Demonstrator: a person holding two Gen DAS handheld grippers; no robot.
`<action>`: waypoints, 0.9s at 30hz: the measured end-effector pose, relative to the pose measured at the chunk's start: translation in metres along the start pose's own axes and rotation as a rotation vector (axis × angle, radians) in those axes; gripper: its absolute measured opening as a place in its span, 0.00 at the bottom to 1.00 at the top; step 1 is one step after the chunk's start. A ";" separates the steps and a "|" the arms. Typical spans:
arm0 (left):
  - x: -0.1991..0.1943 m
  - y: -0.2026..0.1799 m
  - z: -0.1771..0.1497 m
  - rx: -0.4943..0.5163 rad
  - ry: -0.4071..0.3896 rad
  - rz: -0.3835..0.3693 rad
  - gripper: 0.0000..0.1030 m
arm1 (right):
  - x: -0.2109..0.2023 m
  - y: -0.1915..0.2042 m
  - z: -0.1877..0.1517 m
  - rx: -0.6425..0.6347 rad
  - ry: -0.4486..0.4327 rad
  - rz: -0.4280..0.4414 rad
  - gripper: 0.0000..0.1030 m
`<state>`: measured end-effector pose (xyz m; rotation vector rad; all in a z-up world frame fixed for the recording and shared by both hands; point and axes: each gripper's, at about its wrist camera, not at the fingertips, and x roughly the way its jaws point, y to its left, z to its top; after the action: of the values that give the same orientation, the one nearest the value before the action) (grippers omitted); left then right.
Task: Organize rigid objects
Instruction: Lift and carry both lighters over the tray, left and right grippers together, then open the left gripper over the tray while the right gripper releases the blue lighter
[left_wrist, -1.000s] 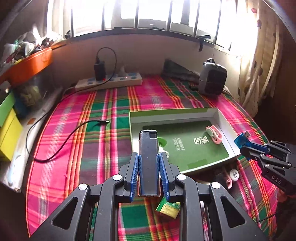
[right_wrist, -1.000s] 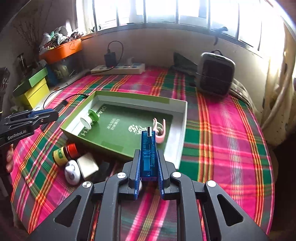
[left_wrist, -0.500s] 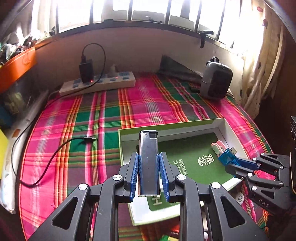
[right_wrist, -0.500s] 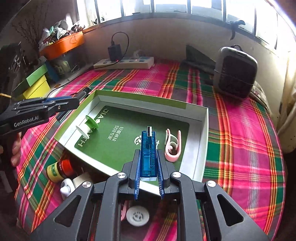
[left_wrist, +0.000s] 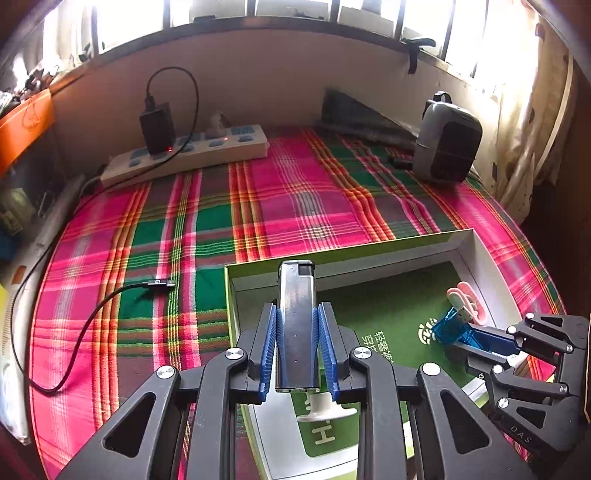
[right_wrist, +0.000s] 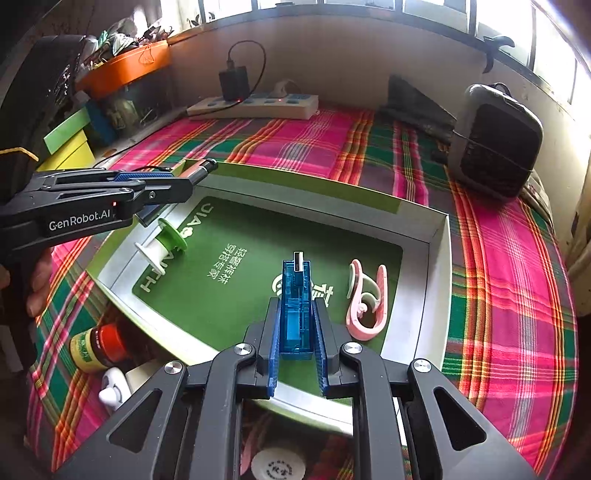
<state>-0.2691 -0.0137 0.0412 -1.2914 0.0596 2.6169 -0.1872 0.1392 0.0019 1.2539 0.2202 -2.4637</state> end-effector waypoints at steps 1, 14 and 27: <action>0.002 0.000 0.000 0.002 0.004 0.002 0.21 | 0.001 0.000 0.000 -0.001 0.002 -0.002 0.16; 0.015 -0.001 -0.003 0.006 0.034 0.004 0.21 | 0.008 -0.001 0.000 -0.012 0.000 -0.020 0.16; 0.021 -0.004 -0.005 0.011 0.048 0.000 0.21 | 0.007 -0.002 0.001 0.000 -0.010 -0.015 0.16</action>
<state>-0.2767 -0.0071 0.0223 -1.3500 0.0819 2.5823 -0.1924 0.1390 -0.0038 1.2443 0.2283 -2.4816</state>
